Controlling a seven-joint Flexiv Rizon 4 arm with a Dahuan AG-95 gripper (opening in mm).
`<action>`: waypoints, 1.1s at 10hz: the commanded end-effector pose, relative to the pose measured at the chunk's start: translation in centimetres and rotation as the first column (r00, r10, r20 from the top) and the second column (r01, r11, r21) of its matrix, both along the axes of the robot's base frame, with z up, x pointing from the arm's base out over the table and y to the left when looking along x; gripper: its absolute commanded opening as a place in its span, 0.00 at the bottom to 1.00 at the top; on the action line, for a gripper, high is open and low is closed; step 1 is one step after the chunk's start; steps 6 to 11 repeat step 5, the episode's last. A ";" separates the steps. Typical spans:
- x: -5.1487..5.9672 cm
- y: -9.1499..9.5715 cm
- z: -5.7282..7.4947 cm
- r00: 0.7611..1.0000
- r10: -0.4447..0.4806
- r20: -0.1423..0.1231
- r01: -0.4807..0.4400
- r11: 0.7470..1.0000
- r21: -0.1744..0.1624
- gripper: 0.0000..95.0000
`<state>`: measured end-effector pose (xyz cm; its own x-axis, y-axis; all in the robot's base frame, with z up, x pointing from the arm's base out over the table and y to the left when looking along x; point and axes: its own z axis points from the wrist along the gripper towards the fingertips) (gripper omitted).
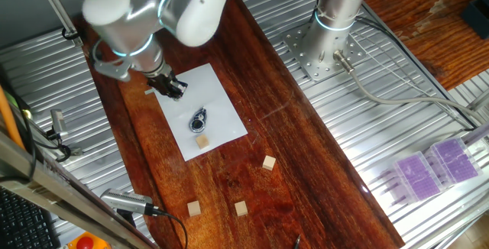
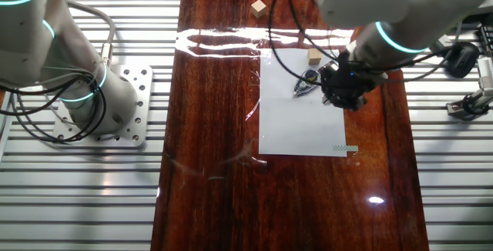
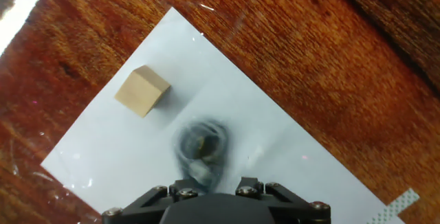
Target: Use the correction tape on paper
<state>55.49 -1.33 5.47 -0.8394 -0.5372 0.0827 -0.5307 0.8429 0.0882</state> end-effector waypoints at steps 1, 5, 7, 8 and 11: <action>0.6 -2.1 -0.1 0.995 -0.081 0.061 0.082 0.997 -0.009 0.00; 1.1 -3.0 -0.4 0.997 -0.054 0.053 0.055 0.998 -0.014 0.00; 1.1 -3.0 -0.4 0.997 -0.054 0.053 0.055 0.998 -0.014 0.00; 1.1 -3.0 -0.4 0.997 -0.054 0.053 0.055 0.998 -0.014 0.00; 1.1 -3.0 -0.4 0.997 -0.054 0.053 0.055 0.998 -0.014 0.00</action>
